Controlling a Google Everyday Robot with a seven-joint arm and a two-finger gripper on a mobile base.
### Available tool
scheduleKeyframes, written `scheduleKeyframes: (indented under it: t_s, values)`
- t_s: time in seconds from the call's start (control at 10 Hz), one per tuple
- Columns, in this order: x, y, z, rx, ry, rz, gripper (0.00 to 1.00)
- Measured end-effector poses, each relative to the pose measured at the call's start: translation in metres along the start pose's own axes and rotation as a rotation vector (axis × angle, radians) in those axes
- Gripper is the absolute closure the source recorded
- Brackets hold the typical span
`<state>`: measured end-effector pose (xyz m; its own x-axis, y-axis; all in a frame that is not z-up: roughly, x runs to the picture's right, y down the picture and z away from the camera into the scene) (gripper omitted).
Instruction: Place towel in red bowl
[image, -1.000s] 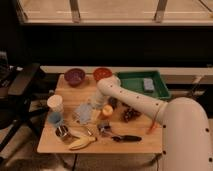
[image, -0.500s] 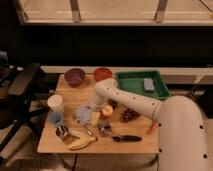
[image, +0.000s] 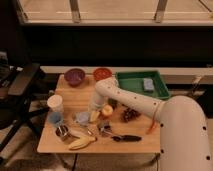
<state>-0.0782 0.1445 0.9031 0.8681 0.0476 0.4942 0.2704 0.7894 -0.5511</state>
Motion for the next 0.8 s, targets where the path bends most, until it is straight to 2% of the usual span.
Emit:
scheduleKeyframes:
  t_s: [0.4, 0.6, 0.8]
  values:
    - [0.002, 0.002, -0.003, -0.005, 0.003, 0.0, 1.0]
    - [0.008, 0.004, -0.017, 0.016, -0.039, 0.03, 1.0]
    - [0.003, 0.003, -0.016, 0.014, -0.045, 0.026, 1.0]
